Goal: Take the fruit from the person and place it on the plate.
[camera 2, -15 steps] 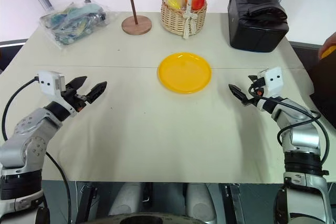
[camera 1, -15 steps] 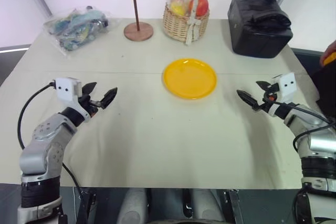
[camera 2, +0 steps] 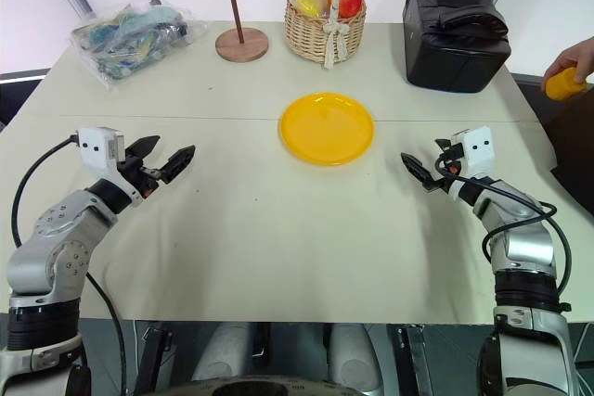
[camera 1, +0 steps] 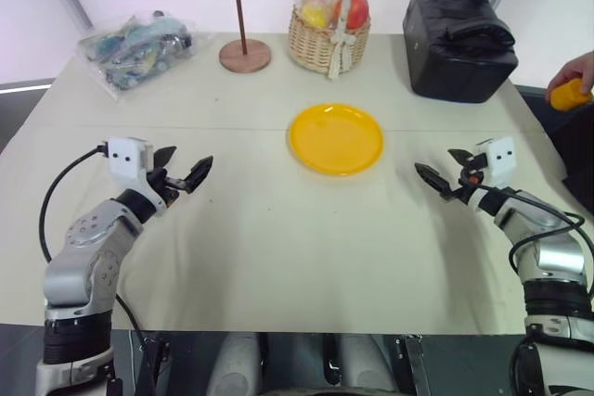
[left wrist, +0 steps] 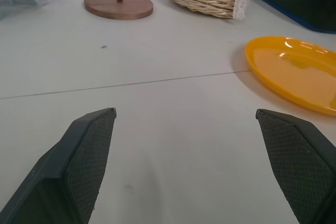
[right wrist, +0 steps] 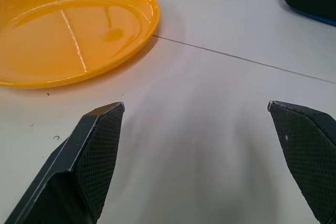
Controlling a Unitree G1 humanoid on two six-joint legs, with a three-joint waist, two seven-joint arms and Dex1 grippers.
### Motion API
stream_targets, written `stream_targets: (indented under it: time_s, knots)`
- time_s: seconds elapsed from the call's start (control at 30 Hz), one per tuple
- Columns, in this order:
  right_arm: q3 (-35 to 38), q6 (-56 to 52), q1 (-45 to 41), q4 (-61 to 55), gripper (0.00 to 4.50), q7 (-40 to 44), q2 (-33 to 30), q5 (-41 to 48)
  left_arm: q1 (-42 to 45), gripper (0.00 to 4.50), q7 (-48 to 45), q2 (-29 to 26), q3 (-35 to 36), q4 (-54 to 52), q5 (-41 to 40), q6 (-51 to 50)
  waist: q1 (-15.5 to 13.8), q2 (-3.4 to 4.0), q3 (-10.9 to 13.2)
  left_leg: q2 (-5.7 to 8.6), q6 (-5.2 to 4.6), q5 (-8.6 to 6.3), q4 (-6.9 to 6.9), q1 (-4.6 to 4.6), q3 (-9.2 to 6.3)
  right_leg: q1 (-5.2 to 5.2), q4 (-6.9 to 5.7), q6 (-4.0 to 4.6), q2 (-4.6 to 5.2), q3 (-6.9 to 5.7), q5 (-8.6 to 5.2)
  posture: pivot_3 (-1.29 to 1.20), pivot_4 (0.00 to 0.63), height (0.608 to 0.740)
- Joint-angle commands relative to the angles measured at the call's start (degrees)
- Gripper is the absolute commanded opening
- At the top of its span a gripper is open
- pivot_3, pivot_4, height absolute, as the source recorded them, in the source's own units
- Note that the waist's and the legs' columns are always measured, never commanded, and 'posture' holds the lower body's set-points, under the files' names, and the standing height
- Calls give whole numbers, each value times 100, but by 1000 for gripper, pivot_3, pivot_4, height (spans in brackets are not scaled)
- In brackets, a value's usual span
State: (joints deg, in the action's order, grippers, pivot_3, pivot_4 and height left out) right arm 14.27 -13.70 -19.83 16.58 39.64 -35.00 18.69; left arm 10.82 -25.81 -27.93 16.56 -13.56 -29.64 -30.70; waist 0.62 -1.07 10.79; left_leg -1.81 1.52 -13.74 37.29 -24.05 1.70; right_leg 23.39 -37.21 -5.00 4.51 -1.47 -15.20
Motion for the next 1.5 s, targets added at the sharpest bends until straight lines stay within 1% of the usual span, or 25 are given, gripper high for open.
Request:
stream_targets:
  time_s: [0.03, 0.93, 1.27, 1.5]
  knots:
    - [64, 130, -114, -73, 4480, -36, 8, 6, 90, 4500, 6, -35, 71, -54, 30, 122, 0, 0, 0, 0, 0, 0, 0, 0, 0, 0, 0, 0, 0, 0, 0, 0, 150, 740]
    - [-43, 25, -191, -213, 4480, -203, 50, -14, 147, 4500, -22, -63, 97, 26, 66, 170, -1, 0, 0, 0, 0, 0, 0, 0, 0, 0, 0, 0, 0, 0, 0, 0, 150, 740]
    - [-89, -23, -238, -266, 4480, -264, 69, -3, 246, 4500, -72, -195, 187, 131, 52, 198, 0, 0, 0, 0, 0, 0, 0, 0, 0, 0, 0, 0, 0, 0, 0, 0, 150, 740]
    - [-105, -28, -226, -312, 4480, -335, 116, -19, 483, 4500, -117, -352, 260, 206, -19, 153, 0, 0, 0, 0, 0, 0, 0, 0, 0, 0, 0, 0, 0, 0, 0, 0, 150, 740]
